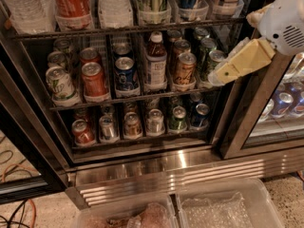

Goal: Pick redbull can from top shelf of fridge

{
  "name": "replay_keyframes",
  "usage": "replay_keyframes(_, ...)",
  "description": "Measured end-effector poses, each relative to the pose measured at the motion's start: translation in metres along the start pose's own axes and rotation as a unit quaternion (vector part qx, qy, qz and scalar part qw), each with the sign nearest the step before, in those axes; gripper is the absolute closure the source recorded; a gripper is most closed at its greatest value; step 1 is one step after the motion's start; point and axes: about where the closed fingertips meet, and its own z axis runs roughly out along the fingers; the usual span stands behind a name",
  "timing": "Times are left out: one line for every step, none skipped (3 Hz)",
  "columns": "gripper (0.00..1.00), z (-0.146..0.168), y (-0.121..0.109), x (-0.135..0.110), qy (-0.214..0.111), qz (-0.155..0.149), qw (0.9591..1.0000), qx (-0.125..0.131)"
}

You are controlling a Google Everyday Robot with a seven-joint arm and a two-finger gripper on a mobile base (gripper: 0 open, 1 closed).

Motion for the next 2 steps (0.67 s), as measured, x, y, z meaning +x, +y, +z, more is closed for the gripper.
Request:
replay_keyframes(0.00, 0.008, 0.000, -0.008, -0.040, 0.047, 0.9980, 0.011)
replay_keyframes(0.00, 0.014, 0.003, -0.020, -0.058, 0.065, 0.9959, 0.025)
